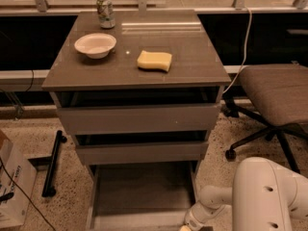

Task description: Open bottom drawer

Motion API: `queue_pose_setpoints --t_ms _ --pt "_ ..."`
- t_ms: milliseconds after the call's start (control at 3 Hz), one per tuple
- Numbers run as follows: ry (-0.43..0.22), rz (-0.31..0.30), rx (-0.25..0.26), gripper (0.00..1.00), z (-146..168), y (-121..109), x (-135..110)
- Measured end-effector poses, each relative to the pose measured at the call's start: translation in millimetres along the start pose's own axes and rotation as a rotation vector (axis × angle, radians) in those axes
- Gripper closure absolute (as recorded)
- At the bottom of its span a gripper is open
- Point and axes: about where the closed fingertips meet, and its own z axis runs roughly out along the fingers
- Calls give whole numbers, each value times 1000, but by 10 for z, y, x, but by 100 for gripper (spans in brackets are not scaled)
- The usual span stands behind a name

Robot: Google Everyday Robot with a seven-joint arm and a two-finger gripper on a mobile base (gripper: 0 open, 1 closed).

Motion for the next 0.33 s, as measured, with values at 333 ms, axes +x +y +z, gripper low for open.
queue_pose_setpoints --t_ms 333 --pt "0 0 0 0 0 0 0"
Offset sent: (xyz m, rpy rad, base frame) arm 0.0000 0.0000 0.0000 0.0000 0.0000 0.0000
